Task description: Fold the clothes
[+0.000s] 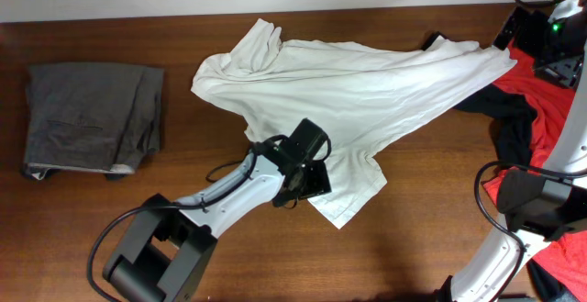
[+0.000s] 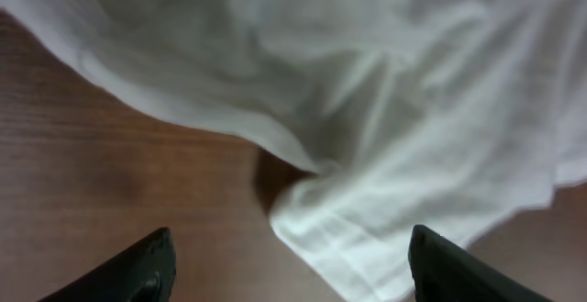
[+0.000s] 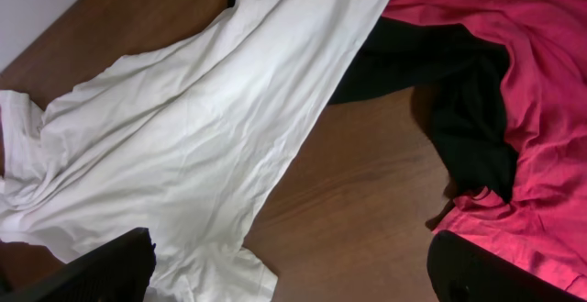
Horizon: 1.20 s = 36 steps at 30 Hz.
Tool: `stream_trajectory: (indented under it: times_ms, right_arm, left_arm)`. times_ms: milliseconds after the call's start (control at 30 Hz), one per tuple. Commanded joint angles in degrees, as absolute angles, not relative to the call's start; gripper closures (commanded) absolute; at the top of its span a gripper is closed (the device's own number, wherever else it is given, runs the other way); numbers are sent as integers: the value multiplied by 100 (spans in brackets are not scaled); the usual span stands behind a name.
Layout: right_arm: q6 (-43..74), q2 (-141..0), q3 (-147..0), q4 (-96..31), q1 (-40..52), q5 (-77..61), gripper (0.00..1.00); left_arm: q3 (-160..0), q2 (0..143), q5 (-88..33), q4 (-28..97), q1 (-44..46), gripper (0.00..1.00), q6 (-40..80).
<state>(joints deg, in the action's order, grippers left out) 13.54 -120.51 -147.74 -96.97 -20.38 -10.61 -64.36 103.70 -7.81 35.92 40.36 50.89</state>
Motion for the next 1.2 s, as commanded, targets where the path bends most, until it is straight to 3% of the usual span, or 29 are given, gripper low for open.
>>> stream_trajectory:
  times_ms: [0,167,700,1167]
  right_arm:
    - [1378,-12060,-14752,-9730,-2029,-1028,1]
    - [1378,-12060,-14752,-9730,-2029,-1028,1]
    - [1378,-12060,-14752,-9730,-2029,-1028,1]
    - [1378,-12060,-14752,-9732,-2029,-1028,1]
  left_arm:
    - [-6145,10422,-598,3199,4029,20,5465]
    - [-5902,10425,-366,2475,4036,26,5487]
    - [-5889,10503,-102,2462,4051,37,5485]
    - [-5889,10860,-202,2596,4073,81,5481]
